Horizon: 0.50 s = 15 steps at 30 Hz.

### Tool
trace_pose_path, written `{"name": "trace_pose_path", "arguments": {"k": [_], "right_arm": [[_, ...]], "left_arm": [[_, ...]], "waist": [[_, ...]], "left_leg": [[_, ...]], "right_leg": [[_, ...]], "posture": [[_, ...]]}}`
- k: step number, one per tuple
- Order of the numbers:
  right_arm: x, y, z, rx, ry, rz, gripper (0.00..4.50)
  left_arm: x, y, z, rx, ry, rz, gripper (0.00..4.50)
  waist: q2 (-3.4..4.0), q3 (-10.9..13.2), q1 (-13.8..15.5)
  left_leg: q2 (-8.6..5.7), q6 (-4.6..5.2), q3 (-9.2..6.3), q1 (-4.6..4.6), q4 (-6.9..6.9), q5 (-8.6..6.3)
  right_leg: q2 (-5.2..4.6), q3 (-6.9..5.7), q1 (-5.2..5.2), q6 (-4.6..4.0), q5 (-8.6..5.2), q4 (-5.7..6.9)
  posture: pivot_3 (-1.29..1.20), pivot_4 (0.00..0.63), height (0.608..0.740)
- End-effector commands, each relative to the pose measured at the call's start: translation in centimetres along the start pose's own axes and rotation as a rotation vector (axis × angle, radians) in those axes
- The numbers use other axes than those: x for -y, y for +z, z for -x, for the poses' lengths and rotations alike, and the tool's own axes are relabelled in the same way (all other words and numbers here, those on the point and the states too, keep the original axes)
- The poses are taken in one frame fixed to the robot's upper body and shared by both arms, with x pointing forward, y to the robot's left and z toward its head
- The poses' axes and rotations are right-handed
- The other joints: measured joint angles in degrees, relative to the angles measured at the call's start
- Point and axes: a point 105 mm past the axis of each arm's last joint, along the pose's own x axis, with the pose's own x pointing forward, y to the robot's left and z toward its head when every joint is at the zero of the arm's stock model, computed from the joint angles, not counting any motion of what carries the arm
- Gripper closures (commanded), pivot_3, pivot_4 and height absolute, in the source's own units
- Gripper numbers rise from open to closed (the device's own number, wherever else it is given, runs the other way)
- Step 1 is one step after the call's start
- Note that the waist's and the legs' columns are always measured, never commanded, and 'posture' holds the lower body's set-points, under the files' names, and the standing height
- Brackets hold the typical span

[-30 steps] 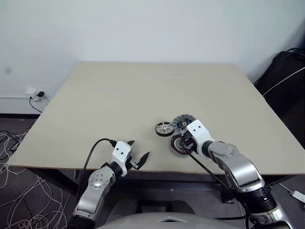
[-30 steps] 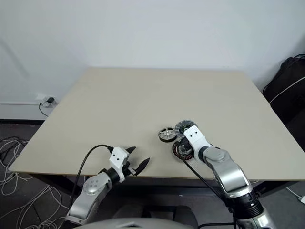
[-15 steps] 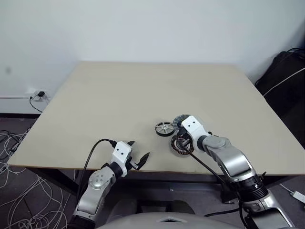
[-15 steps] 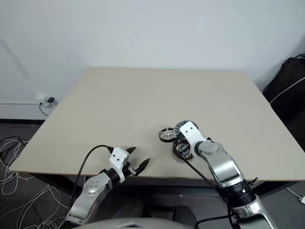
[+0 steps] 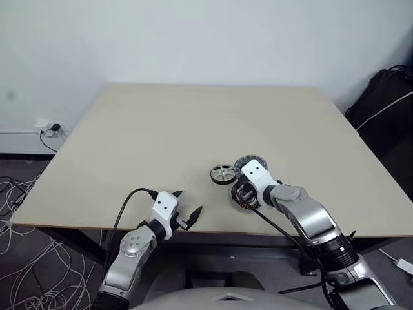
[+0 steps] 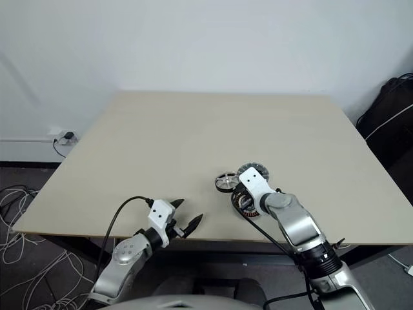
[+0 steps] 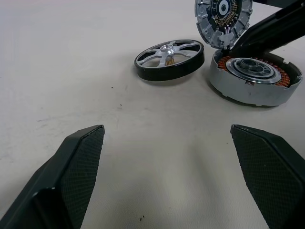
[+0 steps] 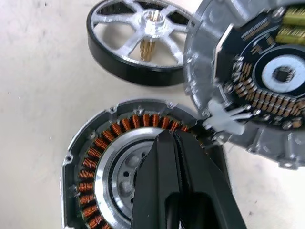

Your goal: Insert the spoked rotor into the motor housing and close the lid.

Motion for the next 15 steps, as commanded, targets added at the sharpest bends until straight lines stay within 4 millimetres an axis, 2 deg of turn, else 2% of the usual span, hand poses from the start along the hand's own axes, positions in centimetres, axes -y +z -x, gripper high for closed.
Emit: {"name": "trace_pose_path", "arguments": {"k": [1,15], "right_arm": [[-0.01,0.8,0.43,0.031,-0.007,0.012,4.46],[-0.42,0.2,1.25,0.021,-0.002,0.008,4.46]], "left_arm": [[-0.08,1.22,-0.19,0.047,-0.003,-0.024,0.0],[-0.06,1.1,-0.35,0.047,-0.007,-0.021,0.0]], "waist": [[0.03,-0.02,-0.03],[0.01,-0.05,0.09]], "left_leg": [[0.0,0.0,0.01,0.0,0.0,0.0],[0.0,0.0,0.0,0.02,0.03,0.0]], "right_leg": [[0.0,0.01,0.0,0.0,0.0,0.0],[0.0,0.0,0.04,0.0,0.0,0.01]], "posture": [[0.0,0.0,0.74],[0.0,0.0,0.74]]}}
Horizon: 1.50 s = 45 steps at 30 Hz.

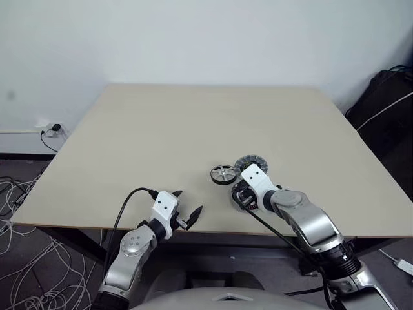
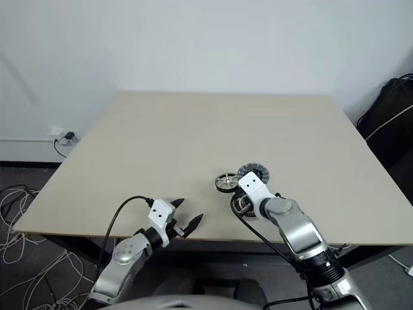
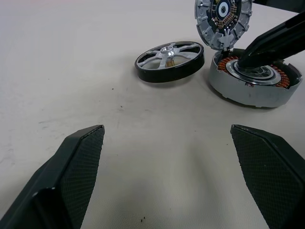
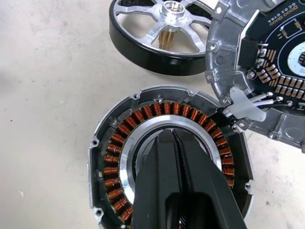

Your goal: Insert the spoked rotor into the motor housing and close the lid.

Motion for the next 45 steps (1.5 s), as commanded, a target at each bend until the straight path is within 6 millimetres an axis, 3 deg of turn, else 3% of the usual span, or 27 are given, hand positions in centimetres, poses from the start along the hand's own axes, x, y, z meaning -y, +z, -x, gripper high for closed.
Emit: {"name": "trace_pose_path", "arguments": {"k": [1,21,32,45], "right_arm": [[0.6,0.5,0.6,0.017,-0.023,0.01,4.46],[1.3,-0.7,1.0,-0.021,-0.046,0.014,4.46],[1.8,1.4,1.6,0.068,-0.083,0.01,4.46],[0.5,1.0,0.5,0.047,-0.042,0.0,4.46]], "left_arm": [[-0.1,1.0,-0.3,0.044,-0.006,-0.019,0.0],[-0.1,1.0,-0.5,0.045,-0.006,-0.021,0.0],[-0.1,1.0,-0.6,0.047,-0.012,-0.024,0.0],[-0.1,1.1,-0.4,0.048,-0.008,-0.024,0.0]], "waist": [[0.0,0.0,0.0],[-0.02,-0.05,0.0],[-0.02,-0.05,0.02],[-0.01,-0.05,-0.01]], "left_leg": [[0.0,0.0,0.0,0.0,0.0,0.0],[0.0,0.0,0.0,0.03,0.01,0.0],[0.0,0.0,0.0,0.03,0.01,0.0],[0.0,0.0,0.0,0.02,0.01,0.0]], "right_leg": [[0.0,0.0,0.0,0.0,0.0,0.0],[0.0,0.0,0.03,0.0,0.0,0.0],[0.0,0.0,0.02,0.0,0.0,0.01],[0.0,0.0,0.03,0.0,0.0,0.01]], "posture": [[0.0,0.0,0.74],[0.0,0.0,0.74],[0.0,0.0,0.74],[0.0,0.0,0.74]]}}
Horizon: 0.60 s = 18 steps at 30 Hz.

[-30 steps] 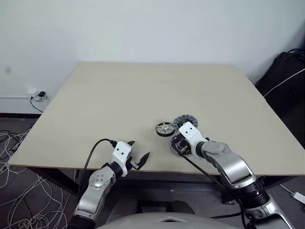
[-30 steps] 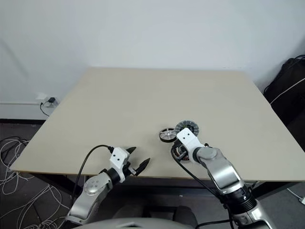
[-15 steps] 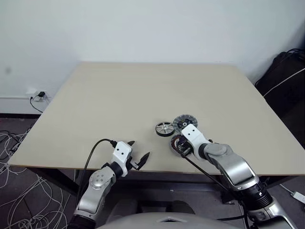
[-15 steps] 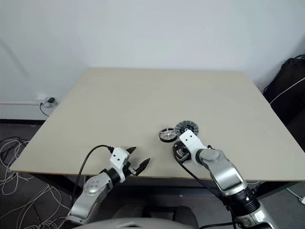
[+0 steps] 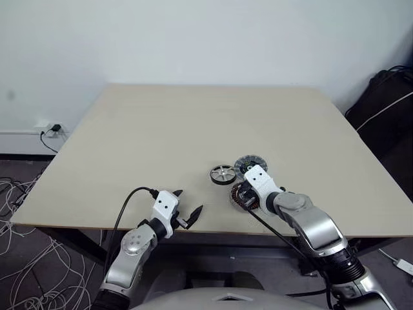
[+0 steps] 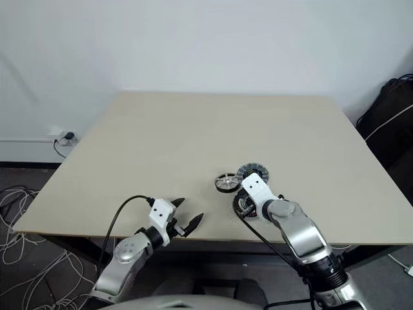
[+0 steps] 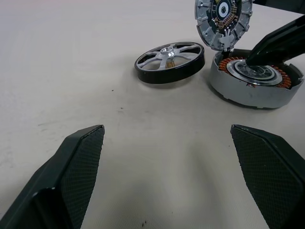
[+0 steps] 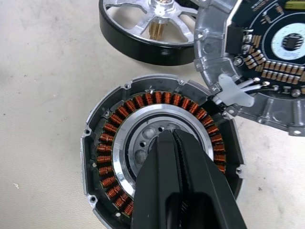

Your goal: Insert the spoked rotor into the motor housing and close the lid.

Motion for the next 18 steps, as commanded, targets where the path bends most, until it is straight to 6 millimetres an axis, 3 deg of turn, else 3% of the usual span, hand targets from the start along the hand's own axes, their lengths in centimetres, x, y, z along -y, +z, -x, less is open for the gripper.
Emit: {"name": "trace_pose_path", "arguments": {"k": [1,11,18], "right_arm": [[0.2,1.4,0.1,0.05,-0.012,0.019,4.46],[-0.5,0.2,-0.5,0.012,0.007,-0.011,4.46],[0.7,3.0,0.8,0.15,-0.046,-0.032,4.46]], "left_arm": [[0.0,1.2,-0.2,0.046,-0.005,-0.02,0.0],[0.1,1.3,-0.2,0.048,-0.001,-0.019,0.0],[0.2,1.3,-0.1,0.047,-0.003,-0.018,0.0]], "waist": [[0.0,0.0,-0.01],[0.01,-0.12,-0.1],[0.04,-0.13,-0.12]], "left_leg": [[0.0,0.0,0.0,0.0,0.0,0.0],[0.0,0.0,0.0,0.06,0.0,0.0],[0.0,0.0,0.0,0.11,0.0,0.0]], "right_leg": [[0.0,0.0,0.0,0.0,0.0,0.0],[0.01,0.01,0.04,0.0,0.0,0.03],[0.01,0.01,0.08,0.0,0.0,0.05]], "posture": [[0.0,0.0,0.74],[0.0,0.0,0.74],[0.0,0.0,0.74]]}}
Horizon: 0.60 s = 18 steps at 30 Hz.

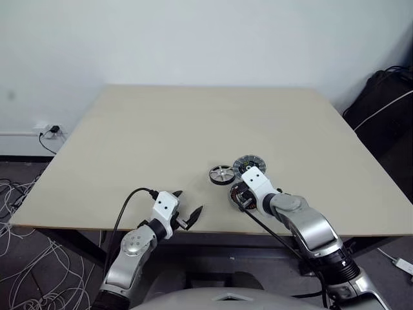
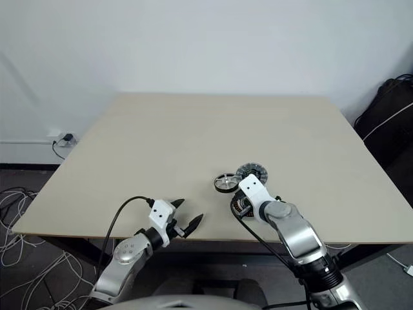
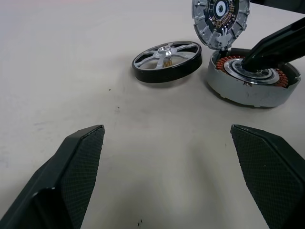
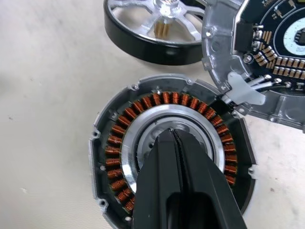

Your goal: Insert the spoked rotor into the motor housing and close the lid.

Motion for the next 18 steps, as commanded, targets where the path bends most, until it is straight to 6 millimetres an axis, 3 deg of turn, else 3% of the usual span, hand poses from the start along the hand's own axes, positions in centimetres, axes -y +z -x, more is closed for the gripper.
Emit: {"name": "trace_pose_path", "arguments": {"k": [1,13,18], "right_arm": [[1.5,2.9,1.2,0.131,-0.071,-0.008,4.46],[1.0,-0.7,0.9,0.039,-0.072,-0.063,4.46],[0.9,0.8,1.7,0.14,-0.07,-0.107,4.46]], "left_arm": [[0.1,1.6,-0.2,0.055,-0.007,-0.026,0.0],[0.0,1.5,-0.2,0.05,-0.01,-0.028,0.0],[-0.8,2.5,-0.9,0.078,0.062,-0.015,0.0]], "waist": [[0.0,0.0,0.05],[0.02,-0.01,0.13],[0.03,-0.02,0.17]], "left_leg": [[0.0,0.0,0.0,0.0,0.0,0.0],[0.0,0.0,0.01,0.0,-0.01,0.0],[0.0,0.0,0.0,0.02,-0.01,0.0]], "right_leg": [[0.0,0.0,0.0,0.0,0.0,0.0],[-0.01,0.0,0.0,0.0,0.0,-0.01],[0.0,0.0,0.03,0.0,0.0,0.0]], "posture": [[0.0,0.0,0.74],[0.0,0.0,0.74],[0.0,0.0,0.74]]}}
